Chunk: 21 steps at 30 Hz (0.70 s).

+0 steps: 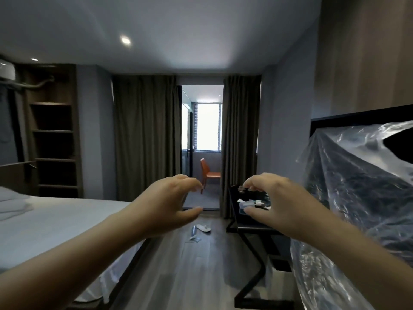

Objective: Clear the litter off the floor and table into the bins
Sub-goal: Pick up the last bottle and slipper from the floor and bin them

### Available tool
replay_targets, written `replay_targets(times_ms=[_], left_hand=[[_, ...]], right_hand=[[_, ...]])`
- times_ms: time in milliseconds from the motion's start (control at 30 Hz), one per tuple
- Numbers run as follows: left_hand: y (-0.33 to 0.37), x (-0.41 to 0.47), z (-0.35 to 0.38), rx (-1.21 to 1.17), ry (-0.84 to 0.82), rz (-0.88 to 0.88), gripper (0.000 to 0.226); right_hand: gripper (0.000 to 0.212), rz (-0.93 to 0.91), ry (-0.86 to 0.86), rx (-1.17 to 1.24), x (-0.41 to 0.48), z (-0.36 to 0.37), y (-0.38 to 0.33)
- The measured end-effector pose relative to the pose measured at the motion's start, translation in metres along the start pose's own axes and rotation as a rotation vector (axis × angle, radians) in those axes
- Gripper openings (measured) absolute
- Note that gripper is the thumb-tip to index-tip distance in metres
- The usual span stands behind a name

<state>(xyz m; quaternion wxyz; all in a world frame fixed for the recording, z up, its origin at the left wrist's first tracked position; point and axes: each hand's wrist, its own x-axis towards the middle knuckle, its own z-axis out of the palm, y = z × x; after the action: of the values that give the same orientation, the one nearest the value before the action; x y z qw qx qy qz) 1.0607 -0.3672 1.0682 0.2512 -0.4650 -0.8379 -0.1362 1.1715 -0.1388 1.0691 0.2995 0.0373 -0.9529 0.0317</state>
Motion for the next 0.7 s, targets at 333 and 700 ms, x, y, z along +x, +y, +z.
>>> replay_targets(times_ms=[333, 700], left_hand=[[-0.054, 0.098, 0.107, -0.016, -0.084, -0.041, 0.049], [-0.205, 0.205, 0.216, -0.048, -0.096, -0.102, 0.050]], right_hand=[[0.046, 0.017, -0.117, 0.009, 0.071, 0.093, 0.100], [0.046, 0.032, -0.179, 0.003, 0.220, 0.223, 0.164]])
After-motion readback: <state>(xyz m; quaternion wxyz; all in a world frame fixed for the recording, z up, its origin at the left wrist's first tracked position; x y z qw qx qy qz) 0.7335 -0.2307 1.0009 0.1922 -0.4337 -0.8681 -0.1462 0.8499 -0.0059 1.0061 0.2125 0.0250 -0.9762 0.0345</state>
